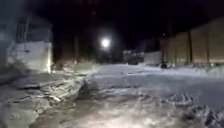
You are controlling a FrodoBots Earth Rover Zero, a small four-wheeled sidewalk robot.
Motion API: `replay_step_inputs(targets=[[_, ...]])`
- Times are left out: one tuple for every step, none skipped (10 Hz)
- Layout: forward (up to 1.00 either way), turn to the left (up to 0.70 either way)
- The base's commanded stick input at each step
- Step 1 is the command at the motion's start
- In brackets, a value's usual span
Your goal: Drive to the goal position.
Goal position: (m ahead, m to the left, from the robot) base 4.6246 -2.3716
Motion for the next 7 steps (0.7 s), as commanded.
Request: replay_step_inputs(targets=[[1.0, 0.0], [1.0, 0.0], [1.0, 0.0], [1.0, 0.0], [1.0, 0.0], [1.0, 0.0], [1.0, 0.0]])
